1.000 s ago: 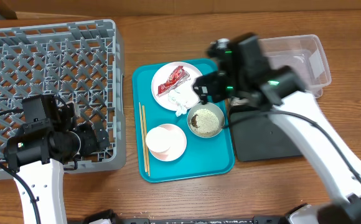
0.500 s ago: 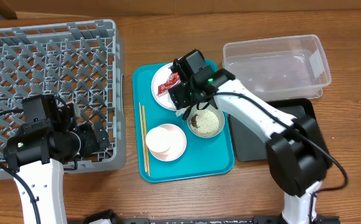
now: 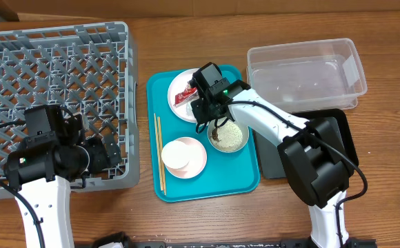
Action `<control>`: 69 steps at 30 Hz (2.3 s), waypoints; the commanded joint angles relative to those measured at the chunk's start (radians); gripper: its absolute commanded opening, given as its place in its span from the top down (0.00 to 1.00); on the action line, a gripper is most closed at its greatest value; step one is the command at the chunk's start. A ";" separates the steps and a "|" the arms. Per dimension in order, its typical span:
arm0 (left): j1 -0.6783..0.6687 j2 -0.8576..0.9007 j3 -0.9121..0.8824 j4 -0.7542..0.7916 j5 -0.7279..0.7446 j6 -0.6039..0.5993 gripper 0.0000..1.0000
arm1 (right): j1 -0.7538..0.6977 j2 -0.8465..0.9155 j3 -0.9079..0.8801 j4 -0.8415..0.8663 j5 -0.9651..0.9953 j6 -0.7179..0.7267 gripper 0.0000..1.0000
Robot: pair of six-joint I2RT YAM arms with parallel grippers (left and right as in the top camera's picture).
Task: Sort waste into correct bins and load items into the dishwasher
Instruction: 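Carry the tissue with the right gripper into the clear plastic bin, then reach the right gripper back to the red candy wrapper on the plate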
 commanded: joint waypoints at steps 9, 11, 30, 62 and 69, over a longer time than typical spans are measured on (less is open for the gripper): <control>0.005 -0.003 0.019 0.001 0.008 0.001 0.00 | -0.096 -0.292 0.133 -0.095 0.228 0.100 0.96; 0.005 -0.003 0.019 0.001 0.008 0.001 0.00 | -0.140 -0.313 0.133 -0.128 0.251 0.137 0.96; 0.005 -0.003 0.019 0.002 0.008 0.001 0.00 | -0.358 -0.312 0.115 -0.144 0.049 0.285 0.22; 0.005 -0.003 0.018 0.002 0.008 0.001 0.00 | 0.021 0.155 0.132 0.284 0.156 0.647 0.28; 0.005 -0.003 0.018 0.002 0.008 0.001 0.00 | 0.037 0.180 0.132 0.272 0.132 0.666 0.43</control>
